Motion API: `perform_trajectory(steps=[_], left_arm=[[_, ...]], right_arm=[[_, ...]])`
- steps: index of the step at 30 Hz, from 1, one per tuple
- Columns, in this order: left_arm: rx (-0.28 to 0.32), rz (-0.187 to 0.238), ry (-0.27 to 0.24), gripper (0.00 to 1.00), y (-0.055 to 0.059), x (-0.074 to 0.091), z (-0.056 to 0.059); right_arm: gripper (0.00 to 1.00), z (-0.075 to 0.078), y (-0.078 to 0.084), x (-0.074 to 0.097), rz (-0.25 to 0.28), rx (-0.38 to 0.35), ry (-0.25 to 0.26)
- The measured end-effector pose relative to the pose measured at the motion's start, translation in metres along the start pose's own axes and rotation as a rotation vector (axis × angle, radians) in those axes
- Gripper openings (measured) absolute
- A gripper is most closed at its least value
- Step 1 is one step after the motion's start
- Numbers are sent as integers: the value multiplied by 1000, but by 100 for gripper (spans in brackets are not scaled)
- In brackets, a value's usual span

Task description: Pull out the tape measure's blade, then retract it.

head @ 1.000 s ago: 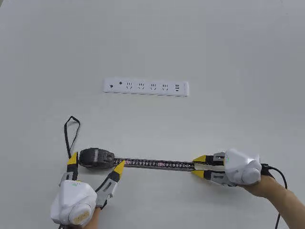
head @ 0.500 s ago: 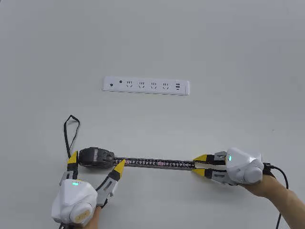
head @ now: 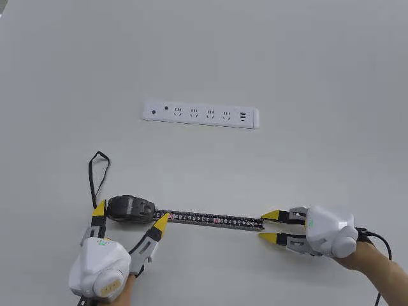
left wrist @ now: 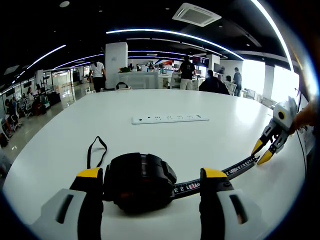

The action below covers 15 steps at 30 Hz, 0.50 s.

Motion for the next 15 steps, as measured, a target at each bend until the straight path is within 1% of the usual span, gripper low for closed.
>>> perform_trajectory(steps=[4,6,7,9,10,12,15], left_arm=[[-1,-2,-2,77,0,0,0],[0,-4,-3,77,1,-1,-1],[0,-6,-3,76,2,-1,-1],[1,-5,-3,76,2,-1,-1],[-1,-7,-3,76,2,-1,-1],[0,-7,-3,76,1,-1,-1],[1,-9,-3,76,1,0,-1]], right_arm=[[16,2,1,-1,5,3,0],[18,2,1,-1,8,3,2],[20,3,0,-1,22,-1,4],[20,5,-1,-2,24,14,10],[19,5,-2,-4,24,0,-6],[19,3,-2,-6,16,10,-19],[18,2,-2,-7,10,17,-22]])
Point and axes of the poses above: the centre of the closed fingertips' face, and the gripper's own axes: x roughly backward along the fingers, z roughly to its right, y roughly out of its underside, the point moved 10 cm from there along x, roughly backward along the fingers, and after that the axes turned 4 degrees about y, right-handed, at the moved point
